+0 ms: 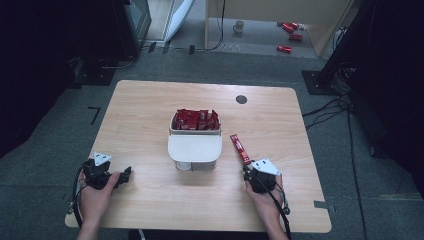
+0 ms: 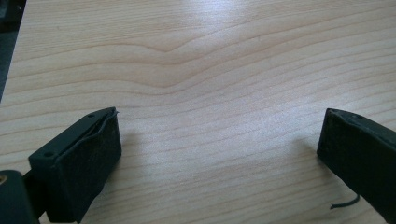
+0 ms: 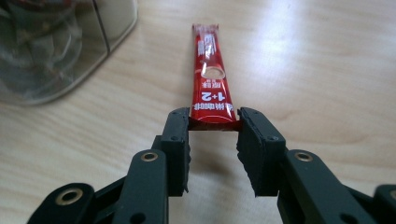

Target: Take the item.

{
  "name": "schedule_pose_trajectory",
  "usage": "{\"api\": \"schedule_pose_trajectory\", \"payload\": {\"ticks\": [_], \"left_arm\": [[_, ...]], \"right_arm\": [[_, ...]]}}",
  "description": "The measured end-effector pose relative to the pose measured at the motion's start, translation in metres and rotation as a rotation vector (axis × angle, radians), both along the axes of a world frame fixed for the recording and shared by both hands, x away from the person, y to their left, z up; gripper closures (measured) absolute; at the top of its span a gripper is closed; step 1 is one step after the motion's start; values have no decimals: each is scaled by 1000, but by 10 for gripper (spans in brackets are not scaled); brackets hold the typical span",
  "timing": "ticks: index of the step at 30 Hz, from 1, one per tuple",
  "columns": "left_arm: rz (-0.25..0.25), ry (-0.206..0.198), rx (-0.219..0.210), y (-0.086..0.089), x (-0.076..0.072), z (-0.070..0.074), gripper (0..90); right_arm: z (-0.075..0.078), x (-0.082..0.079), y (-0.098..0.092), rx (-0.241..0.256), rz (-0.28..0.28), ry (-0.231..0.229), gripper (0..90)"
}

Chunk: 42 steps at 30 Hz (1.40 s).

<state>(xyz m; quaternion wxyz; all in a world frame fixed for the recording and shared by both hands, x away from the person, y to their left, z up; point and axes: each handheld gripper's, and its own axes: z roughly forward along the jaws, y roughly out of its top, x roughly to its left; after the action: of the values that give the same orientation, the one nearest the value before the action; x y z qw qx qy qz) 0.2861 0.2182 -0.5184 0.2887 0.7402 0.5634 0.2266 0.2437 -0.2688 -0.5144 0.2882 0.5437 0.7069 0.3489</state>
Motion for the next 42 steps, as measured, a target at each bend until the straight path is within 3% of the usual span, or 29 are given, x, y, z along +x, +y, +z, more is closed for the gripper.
{"api": "schedule_pose_trajectory", "payload": {"ticks": [7,9,11,15,17,22,26,32,37,42], "left_arm": [[0,0,0,0,0,0,1],[0,0,0,0,0,0,1],[0,0,0,0,0,0,1],[0,0,0,0,0,0,1],[0,0,0,0,0,0,1],[0,0,0,0,0,0,1],[0,0,0,0,0,0,1],[0,0,1,0,0,0,1],[-1,0,0,0,0,0,1],[-1,0,1,0,0,0,1]], "right_arm": [[-8,-2,1,13,14,48,639],[-7,-2,0,34,20,39,571],[-6,-2,-2,58,42,57,431],[-1,-2,-9,66,48,54,324],[7,-1,-21,69,33,48,208],[12,2,-45,58,21,77,126],[7,4,-81,20,-31,124,44],[-4,4,-112,24,-96,179,29],[-8,5,-126,15,-136,180,21],[-12,5,-130,29,-122,160,0]]}}
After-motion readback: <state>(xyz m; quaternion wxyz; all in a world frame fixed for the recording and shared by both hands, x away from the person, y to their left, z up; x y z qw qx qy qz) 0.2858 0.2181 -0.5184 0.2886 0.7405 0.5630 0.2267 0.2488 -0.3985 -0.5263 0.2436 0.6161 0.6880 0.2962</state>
